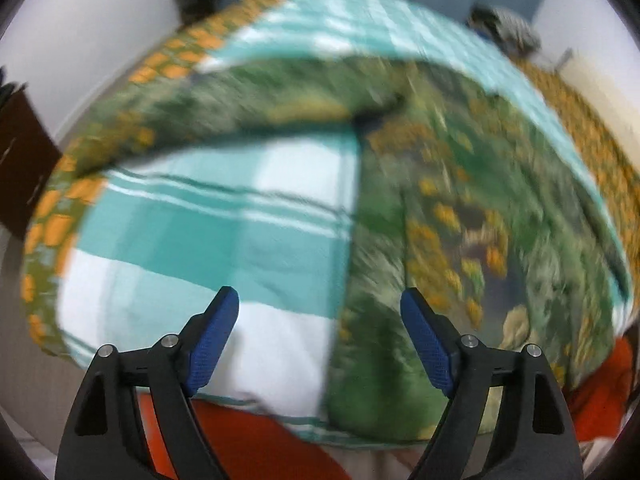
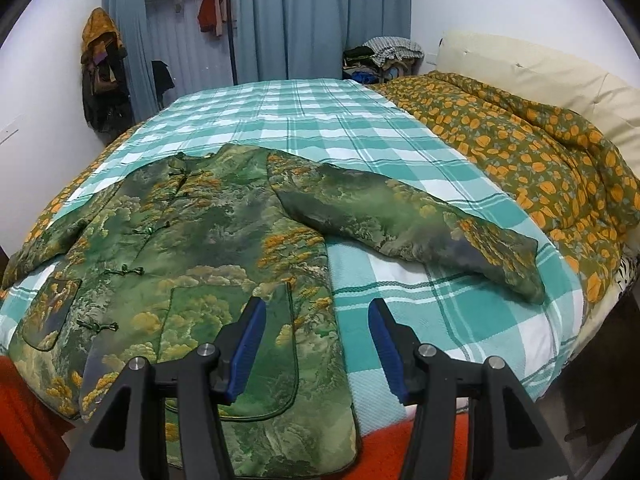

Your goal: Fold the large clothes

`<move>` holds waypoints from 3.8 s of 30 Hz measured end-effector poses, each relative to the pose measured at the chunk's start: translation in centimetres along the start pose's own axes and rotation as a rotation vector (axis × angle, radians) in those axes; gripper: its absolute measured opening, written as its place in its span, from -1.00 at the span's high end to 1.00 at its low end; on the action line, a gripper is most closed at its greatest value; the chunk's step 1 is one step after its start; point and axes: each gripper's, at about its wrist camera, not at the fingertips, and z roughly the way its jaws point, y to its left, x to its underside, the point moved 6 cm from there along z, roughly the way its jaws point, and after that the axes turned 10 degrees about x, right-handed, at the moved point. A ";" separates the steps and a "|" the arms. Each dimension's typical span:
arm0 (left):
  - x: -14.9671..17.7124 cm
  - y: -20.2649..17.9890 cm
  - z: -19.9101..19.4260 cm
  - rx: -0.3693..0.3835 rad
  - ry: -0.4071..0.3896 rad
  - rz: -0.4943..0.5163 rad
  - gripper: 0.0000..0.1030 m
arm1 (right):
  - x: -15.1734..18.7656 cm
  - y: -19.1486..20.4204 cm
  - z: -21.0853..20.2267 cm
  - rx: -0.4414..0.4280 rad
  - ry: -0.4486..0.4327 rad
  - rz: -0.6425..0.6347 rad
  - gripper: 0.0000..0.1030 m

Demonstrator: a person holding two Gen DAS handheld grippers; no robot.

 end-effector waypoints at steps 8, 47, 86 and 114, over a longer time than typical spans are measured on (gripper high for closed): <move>2.1 -3.5 4.3 0.085 0.121 0.070 0.70 | 0.7 -3.1 0.0 0.034 0.018 0.065 -0.09; -1.6 -13.0 -2.4 0.031 -0.227 0.221 -0.93 | 5.7 -25.9 19.0 0.055 0.258 1.068 -0.11; -1.1 -31.4 7.7 0.593 0.157 0.218 -0.79 | 3.6 9.7 0.9 -0.228 -0.070 -0.172 -0.07; -15.1 -25.5 12.7 0.272 0.014 0.240 0.80 | 0.5 5.3 5.3 -0.198 -0.016 -0.009 -0.07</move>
